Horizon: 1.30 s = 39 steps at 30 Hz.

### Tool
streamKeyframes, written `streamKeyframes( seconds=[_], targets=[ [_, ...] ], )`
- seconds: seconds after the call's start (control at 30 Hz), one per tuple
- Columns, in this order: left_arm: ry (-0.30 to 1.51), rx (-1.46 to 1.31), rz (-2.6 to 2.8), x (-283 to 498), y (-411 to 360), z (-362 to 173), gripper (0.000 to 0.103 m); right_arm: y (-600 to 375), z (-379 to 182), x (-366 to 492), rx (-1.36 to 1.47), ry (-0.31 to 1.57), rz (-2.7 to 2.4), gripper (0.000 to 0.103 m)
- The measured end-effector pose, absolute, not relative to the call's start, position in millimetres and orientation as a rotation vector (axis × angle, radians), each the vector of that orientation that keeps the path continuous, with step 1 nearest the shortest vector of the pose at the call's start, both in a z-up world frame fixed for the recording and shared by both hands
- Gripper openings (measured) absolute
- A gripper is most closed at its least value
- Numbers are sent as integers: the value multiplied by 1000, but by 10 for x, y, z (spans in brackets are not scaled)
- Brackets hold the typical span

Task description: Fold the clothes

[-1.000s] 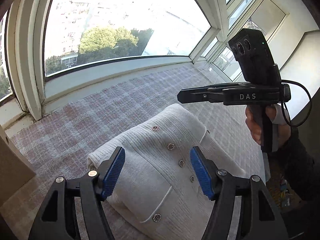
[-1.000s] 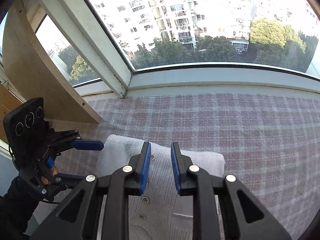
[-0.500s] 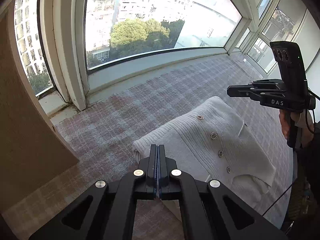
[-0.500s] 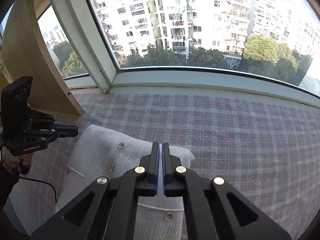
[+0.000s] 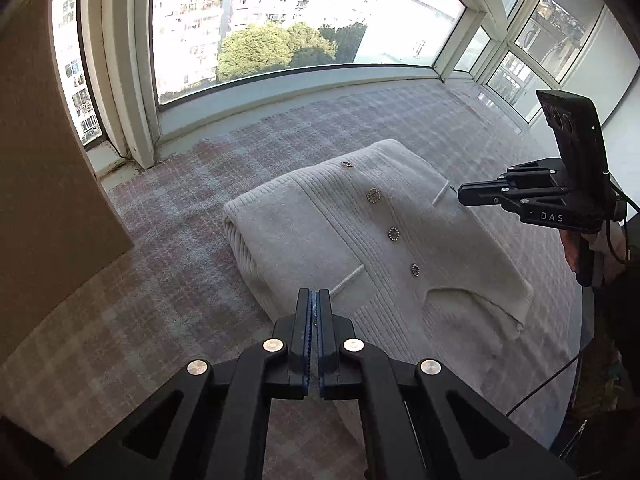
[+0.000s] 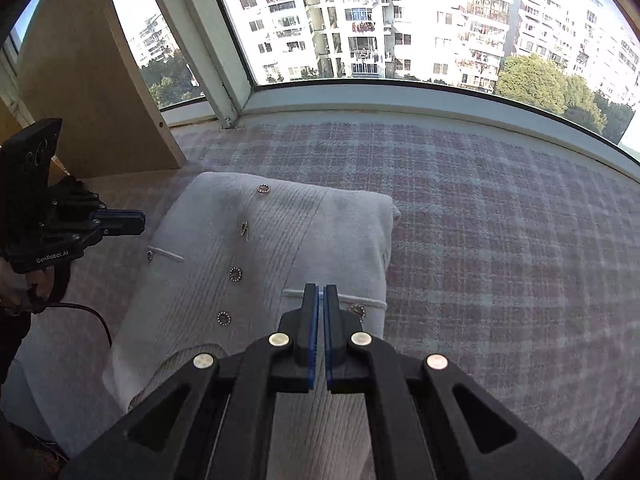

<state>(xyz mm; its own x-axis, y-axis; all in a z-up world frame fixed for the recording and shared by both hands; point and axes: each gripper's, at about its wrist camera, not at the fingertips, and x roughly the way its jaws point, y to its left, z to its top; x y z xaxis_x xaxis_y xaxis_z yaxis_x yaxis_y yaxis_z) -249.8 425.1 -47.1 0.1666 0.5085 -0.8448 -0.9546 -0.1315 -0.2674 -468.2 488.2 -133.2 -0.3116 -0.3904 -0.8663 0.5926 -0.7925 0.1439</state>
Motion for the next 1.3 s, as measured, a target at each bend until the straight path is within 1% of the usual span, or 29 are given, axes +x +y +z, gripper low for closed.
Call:
streamKeyframes(
  seconds=[0.03,0.1,0.17,0.2,0.23,0.33,0.37,0.43,0.47,0.5,0.53,0.6,0.7,0.77,0.87,0.9,0.93,1.0,1.03,1.07,1.1,1.13,1.17,1.23,1.3],
  targets=[
    [580,-1060,1349,-2378,4202,-522,2,4924,-1370,-4583,1322,278,-2130,2],
    [660,-1087,1330,-2208,4192,-790,8,5009,-1447,-4387,1315,299,-2136,3],
    [589,-1085,1351,-2239,4153,-826,8,5040,-1423,-4378,1328,312,-2139,2],
    [556,-1118,1367,-2290,4111,-763,7,5089,-1348,-4388,1357,284,-2150,2],
    [526,-1144,1383,-2333,4065,-696,1,5159,-1249,-4342,1351,251,-2159,3],
    [561,-1058,1362,-2121,3848,-433,2,5310,-1058,-4085,1312,202,-2144,2],
    [565,-1049,1333,-2017,3801,-417,2,5314,-1076,-3988,1318,210,-2123,2],
    [586,-1061,1272,-1807,3734,-470,3,5257,-1298,-3849,1369,268,-2094,2],
    [641,-1081,1251,-1703,3739,-617,6,5221,-1480,-3812,1415,300,-2070,3],
    [694,-1100,1232,-1602,3744,-762,8,5236,-1569,-3762,1387,286,-2085,3],
    [722,-1108,1227,-1537,3737,-870,6,5260,-1564,-3742,1379,267,-2097,3],
    [673,-1102,1244,-1520,3678,-805,5,5320,-1475,-3723,1394,224,-2102,3],
    [584,-1049,1283,-1517,3536,-577,7,5482,-1288,-3590,1334,179,-2171,5],
    [581,-1027,1339,-1508,3494,-550,8,5541,-1299,-3514,1338,180,-2198,5],
    [609,-1081,1331,-1445,3560,-798,8,5513,-1557,-3488,1438,185,-2153,5],
    [630,-1081,1325,-1407,3574,-884,10,5483,-1600,-3465,1432,214,-2159,5],
    [628,-1043,1334,-1364,3558,-884,10,5446,-1620,-3434,1406,254,-2177,5],
    [597,-1083,1346,-1399,3554,-849,10,5413,-1593,-3424,1425,287,-2188,5],
    [569,-1116,1352,-1434,3546,-822,15,5401,-1573,-3424,1442,299,-2191,5],
    [542,-1120,1366,-1454,3511,-769,20,5397,-1538,-3411,1447,300,-2203,7],
    [518,-1123,1380,-1472,3475,-715,32,5396,-1496,-3394,1448,296,-2221,9],
    [518,-1107,1410,-1463,3437,-649,40,5388,-1453,-3361,1440,298,-2240,16],
    [519,-1091,1438,-1453,3399,-583,43,5376,-1409,-3322,1428,302,-2259,31],
    [513,-1063,1479,-1422,3334,-468,47,5349,-1311,-3220,1399,316,-2291,50],
    [503,-1043,1510,-1391,3275,-377,52,5299,-1218,-3101,1371,319,-2309,50]
  ],
)
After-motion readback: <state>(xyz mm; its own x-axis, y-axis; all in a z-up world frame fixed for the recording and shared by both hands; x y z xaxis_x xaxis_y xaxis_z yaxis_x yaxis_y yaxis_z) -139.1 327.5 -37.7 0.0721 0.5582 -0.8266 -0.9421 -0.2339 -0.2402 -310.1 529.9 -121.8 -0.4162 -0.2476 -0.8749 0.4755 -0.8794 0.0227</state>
